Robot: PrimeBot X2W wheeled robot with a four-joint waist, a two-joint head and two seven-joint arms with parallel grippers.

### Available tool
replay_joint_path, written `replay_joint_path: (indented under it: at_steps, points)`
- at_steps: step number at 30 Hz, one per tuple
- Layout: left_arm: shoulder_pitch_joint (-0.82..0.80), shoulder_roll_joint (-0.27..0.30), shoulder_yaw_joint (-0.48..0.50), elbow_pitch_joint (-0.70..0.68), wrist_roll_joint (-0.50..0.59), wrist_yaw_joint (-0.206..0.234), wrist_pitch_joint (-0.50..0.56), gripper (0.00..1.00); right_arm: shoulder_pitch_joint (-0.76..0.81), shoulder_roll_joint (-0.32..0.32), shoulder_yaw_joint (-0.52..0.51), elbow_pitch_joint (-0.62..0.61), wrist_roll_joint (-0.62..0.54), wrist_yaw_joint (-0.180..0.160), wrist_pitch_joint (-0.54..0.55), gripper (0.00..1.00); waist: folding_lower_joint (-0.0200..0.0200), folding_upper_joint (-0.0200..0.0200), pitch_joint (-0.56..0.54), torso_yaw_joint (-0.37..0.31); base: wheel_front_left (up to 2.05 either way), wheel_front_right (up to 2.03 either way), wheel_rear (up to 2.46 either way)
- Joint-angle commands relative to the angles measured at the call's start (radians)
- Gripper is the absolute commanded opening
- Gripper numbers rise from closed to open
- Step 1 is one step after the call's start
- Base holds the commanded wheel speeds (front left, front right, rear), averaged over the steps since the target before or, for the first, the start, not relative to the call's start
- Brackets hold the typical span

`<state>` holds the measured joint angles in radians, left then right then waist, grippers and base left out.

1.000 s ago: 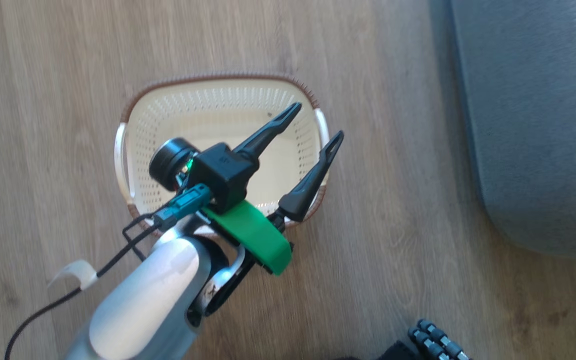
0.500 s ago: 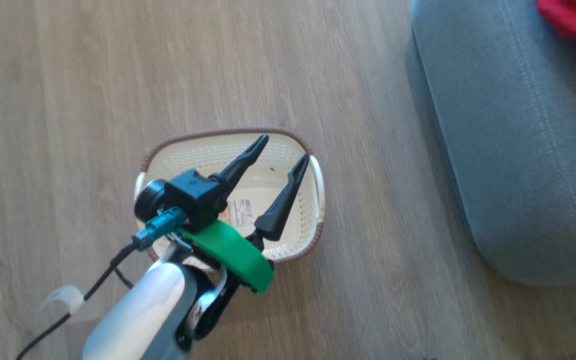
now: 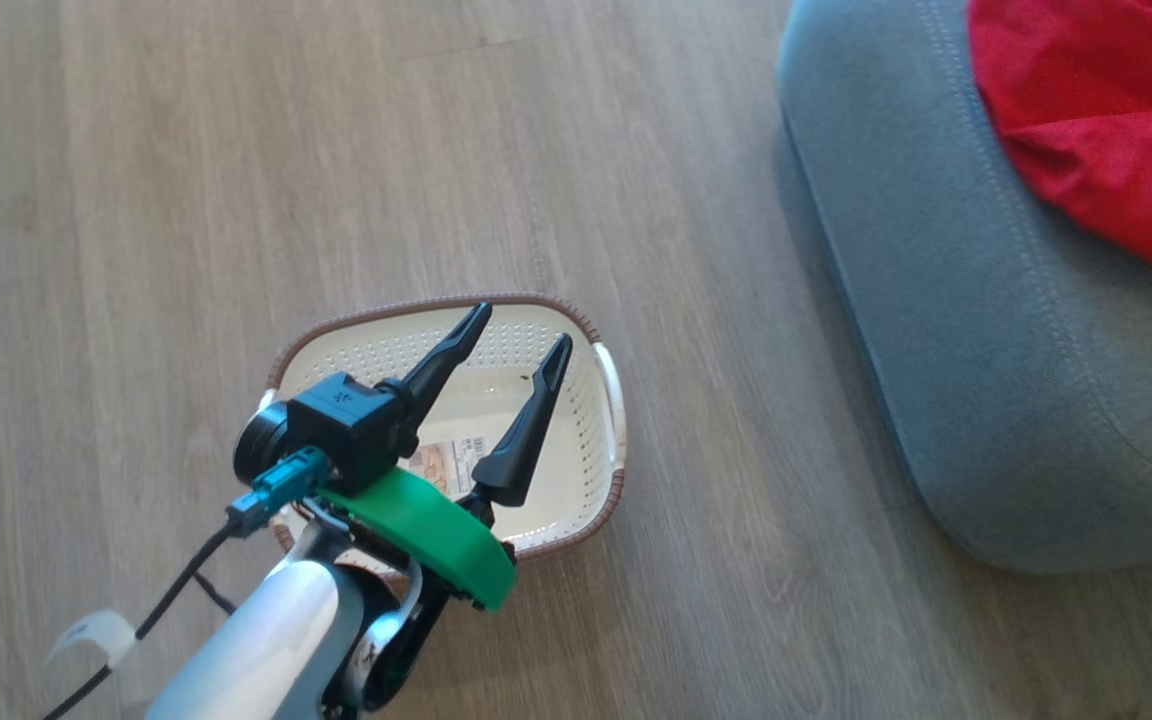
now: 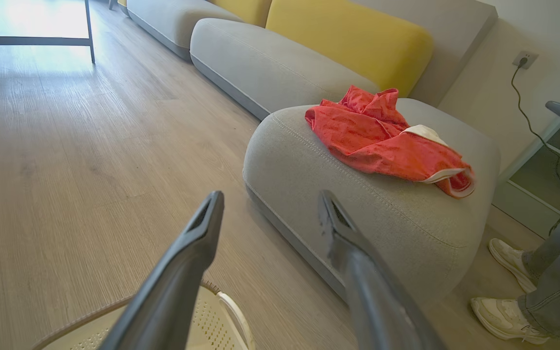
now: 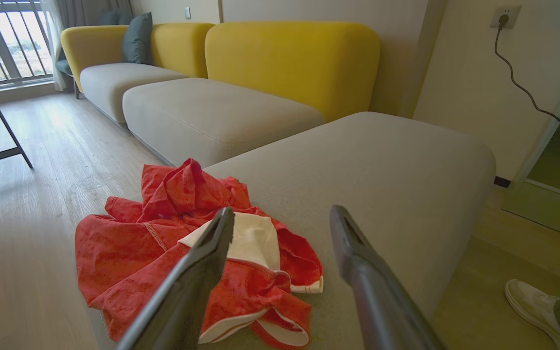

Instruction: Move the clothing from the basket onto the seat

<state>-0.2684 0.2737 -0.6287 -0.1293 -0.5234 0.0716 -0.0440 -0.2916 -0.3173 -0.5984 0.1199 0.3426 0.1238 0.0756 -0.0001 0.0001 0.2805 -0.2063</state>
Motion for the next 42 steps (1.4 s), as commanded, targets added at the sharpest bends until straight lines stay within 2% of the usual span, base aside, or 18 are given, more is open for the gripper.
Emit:
replay_joint_path:
  at_steps: [1,4,9,18,31,42]
  points:
    - [-0.024,0.019,0.042,-0.04,-0.002,0.007,0.002,1.0,0.012,-0.014,0.004,-0.06,-0.009,0.007,0.012,1.0,0.0001,-0.0001,-0.006,-0.017,0.0,0.0,0.0]
    - [-0.025,0.021,0.041,-0.047,-0.002,0.01,0.009,1.0,0.049,0.036,-0.001,-0.134,-0.024,0.007,0.04,1.0,0.0001,-0.0001,-0.012,-0.03,0.0,0.0,0.0]
    - [-0.023,0.026,0.045,-0.048,-0.006,0.016,0.007,1.0,0.08,0.081,0.054,-0.216,-0.036,0.007,0.064,1.0,0.0001,-0.0001,-0.021,-0.028,0.0,0.0,0.0]
    - [0.003,0.035,0.094,-0.022,-0.03,0.039,-0.036,1.0,0.114,0.128,0.212,-0.311,-0.071,0.007,0.09,1.0,0.0001,-0.0001,-0.064,0.074,0.0,0.0,0.0]
    - [0.051,0.063,0.185,0.096,-0.067,0.076,-0.113,1.0,0.153,0.127,0.477,-0.289,-0.125,0.007,0.06,1.0,0.0001,-0.0001,-0.121,0.249,0.0,0.0,0.0]
    - [0.063,0.079,0.232,0.241,-0.066,0.103,-0.164,1.0,0.182,0.136,0.618,-0.205,-0.169,0.007,-0.033,1.0,0.0001,-0.0001,-0.152,0.307,0.0,0.0,0.0]
